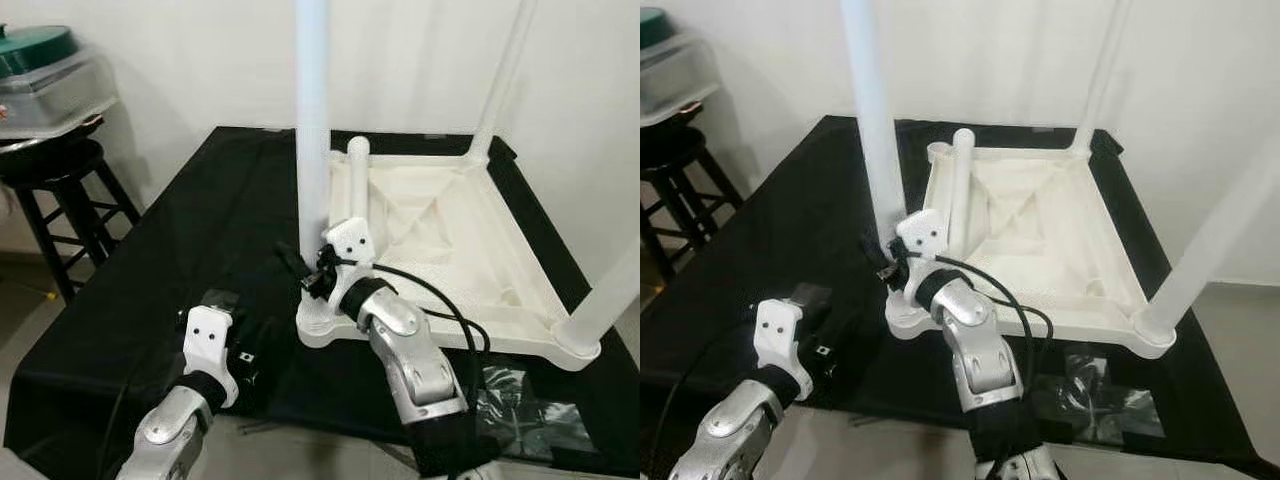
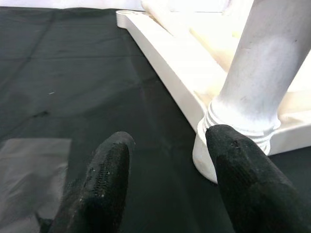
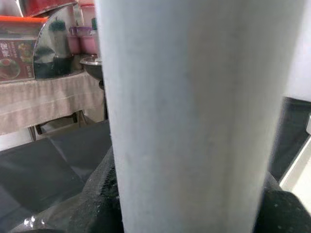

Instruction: Building children table

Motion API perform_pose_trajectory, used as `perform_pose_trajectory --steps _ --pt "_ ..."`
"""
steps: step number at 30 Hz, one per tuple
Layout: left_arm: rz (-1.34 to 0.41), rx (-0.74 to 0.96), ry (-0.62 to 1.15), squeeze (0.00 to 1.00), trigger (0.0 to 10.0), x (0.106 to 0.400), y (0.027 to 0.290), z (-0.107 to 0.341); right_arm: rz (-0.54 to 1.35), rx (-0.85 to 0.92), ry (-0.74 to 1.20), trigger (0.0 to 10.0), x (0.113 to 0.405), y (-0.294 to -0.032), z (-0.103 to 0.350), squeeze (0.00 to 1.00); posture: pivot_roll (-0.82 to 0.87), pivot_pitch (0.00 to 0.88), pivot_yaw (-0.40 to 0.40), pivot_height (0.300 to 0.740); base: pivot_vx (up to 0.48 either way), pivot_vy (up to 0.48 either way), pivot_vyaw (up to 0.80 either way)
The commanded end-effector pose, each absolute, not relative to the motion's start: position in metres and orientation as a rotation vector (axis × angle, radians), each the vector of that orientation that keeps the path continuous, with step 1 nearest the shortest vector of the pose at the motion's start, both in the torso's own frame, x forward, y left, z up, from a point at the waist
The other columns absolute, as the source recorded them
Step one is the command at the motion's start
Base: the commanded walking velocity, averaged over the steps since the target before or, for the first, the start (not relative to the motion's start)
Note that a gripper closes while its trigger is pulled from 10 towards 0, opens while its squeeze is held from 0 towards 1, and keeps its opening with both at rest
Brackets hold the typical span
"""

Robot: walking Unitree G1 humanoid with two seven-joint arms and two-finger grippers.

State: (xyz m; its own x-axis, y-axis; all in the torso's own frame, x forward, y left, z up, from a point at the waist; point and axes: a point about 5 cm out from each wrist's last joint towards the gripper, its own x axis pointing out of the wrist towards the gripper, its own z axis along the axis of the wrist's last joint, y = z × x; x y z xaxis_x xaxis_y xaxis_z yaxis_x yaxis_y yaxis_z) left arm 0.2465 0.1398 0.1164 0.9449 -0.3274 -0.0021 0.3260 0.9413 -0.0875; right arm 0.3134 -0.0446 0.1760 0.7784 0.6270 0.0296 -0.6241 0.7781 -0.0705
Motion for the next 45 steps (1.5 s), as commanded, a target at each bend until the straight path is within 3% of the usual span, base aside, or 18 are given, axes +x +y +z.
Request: perform_pose_trajectory --steps 1,3,5,9,10,13,14,18,23,24,26,27,36,45 --pt "-0.326 -0.085 0.015 0.0 10.0 0.247 0.141 0.117 0.697 -0.017 0.109 10.0 0.312 -0.046 0.152 1.0 0.01 0.086 0.031 0.74 0.0 0.0 0.0" --pt "-0.33 -0.085 0.017 0.0 10.0 0.247 0.141 0.118 0.729 0.009 0.091 10.0 0.313 -0.044 0.16 1.0 0.01 0.086 0.031 0.74 0.0 0.0 0.0" --pt "-0.336 -0.086 0.018 0.0 10.0 0.248 0.139 0.117 0.996 0.022 -0.055 10.0 0.321 -0.042 0.196 1.0 0.01 0.082 0.029 0.74 0.0 0.0 0.0" --pt "-0.336 -0.087 0.017 0.0 10.0 0.248 0.139 0.117 1.134 -0.004 -0.094 10.0 0.327 -0.046 0.21 1.0 0.01 0.079 0.026 0.74 0.0 0.0 0.0" --pt "-0.335 -0.087 0.016 0.0 10.0 0.249 0.139 0.117 1.239 -0.061 -0.107 10.0 0.329 -0.049 0.214 0.61 0.01 0.076 0.025 0.74 0.0 0.0 0.0" --pt "-0.334 -0.087 0.015 0.0 10.0 0.249 0.138 0.117 1.342 -0.127 -0.109 10.0 0.331 -0.054 0.217 0.61 0.02 0.074 0.023 0.74 0.0 0.0 0.0" --pt "-0.333 -0.083 0.015 0.0 10.0 0.25 0.139 0.117 1.446 -0.202 -0.064 10.0 0.338 -0.059 0.217 0.0 0.03 0.064 0.023 0.74 0.0 0.0 0.0" --pt "-0.332 -0.071 0.018 0.0 10.0 0.25 0.14 0.116 1.571 -0.223 -0.001 10.0 0.343 -0.063 0.218 0.0 0.05 0.055 0.023 0.74 0.0 0.0 0.0" --pt "-0.336 -0.031 0.001 0.0 10.0 0.246 0.142 0.118 1.587 -0.226 0.066 10.0 0.354 -0.06 0.214 0.0 0.07 0.047 0.024 0.74 0.0 0.0 0.0" --pt "-0.349 0.021 -0.005 0.0 10.0 0.241 0.142 0.119 1.59 -0.227 0.095 3.0 0.358 -0.058 0.211 0.0 0.07 0.048 0.028 0.74 0.0 0.0 0.0" --pt "-0.349 0.021 -0.005 0.0 10.0 0.241 0.142 0.119 1.59 -0.227 0.095 3.0 0.358 -0.058 0.211 0.0 0.07 0.048 0.028 0.74 0.0 0.0 0.0" --pt "-0.366 0.054 -0.007 0.0 10.0 0.235 0.144 0.118 1.612 -0.219 0.116 0.0 0.359 -0.06 0.209 0.0 0.07 0.048 0.03 0.74 0.0 0.0 0.0" --pt "-0.47 0.048 -0.013 0.0 10.0 0.218 0.14 0.114 1.607 -0.202 0.158 0.0 0.361 -0.077 0.199 0.0 0.06 0.053 0.04 0.74 0.0 0.0 0.0" --pt "-0.605 -0.008 -0.046 0.0 10.0 0.208 0.128 0.119 1.436 -0.168 0.14 0.0 0.351 -0.097 0.164 0.0 0.03 0.078 0.031 0.74 0.0 0.0 0.0"
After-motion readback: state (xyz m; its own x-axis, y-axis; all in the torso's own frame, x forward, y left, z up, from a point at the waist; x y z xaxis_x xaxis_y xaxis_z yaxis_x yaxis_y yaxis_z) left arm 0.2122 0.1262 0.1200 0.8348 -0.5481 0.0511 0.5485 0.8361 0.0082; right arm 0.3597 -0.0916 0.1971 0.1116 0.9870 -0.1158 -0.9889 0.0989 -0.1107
